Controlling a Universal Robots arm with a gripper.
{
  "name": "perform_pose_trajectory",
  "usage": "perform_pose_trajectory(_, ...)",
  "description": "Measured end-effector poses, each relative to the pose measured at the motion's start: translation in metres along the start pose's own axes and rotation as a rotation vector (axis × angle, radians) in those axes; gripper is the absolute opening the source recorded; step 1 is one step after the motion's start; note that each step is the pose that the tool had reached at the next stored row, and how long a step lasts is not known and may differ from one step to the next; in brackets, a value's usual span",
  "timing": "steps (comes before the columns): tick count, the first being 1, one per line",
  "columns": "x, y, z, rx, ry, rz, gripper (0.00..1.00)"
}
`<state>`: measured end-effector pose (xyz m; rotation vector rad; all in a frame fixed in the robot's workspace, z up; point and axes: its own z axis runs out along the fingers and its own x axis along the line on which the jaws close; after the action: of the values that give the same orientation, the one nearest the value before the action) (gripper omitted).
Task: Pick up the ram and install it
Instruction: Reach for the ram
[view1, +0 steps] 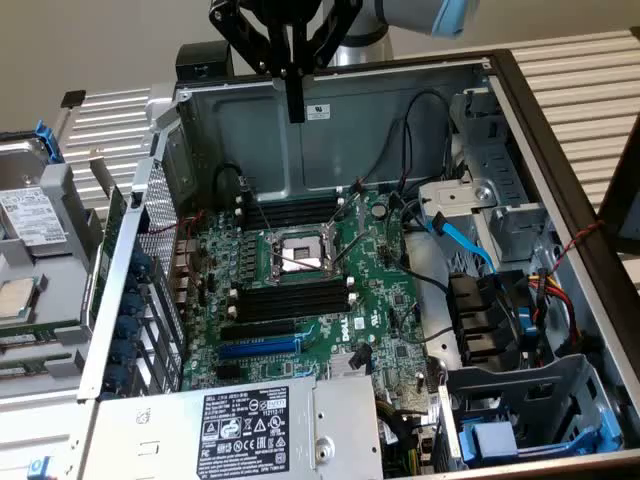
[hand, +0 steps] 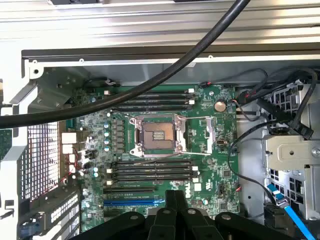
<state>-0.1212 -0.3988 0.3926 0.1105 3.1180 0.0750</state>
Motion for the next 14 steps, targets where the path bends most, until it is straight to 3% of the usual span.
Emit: perform_pose_trajectory(14,0.0004,0.0000,0.0000,0.0001,0.0000,0.000,0.11)
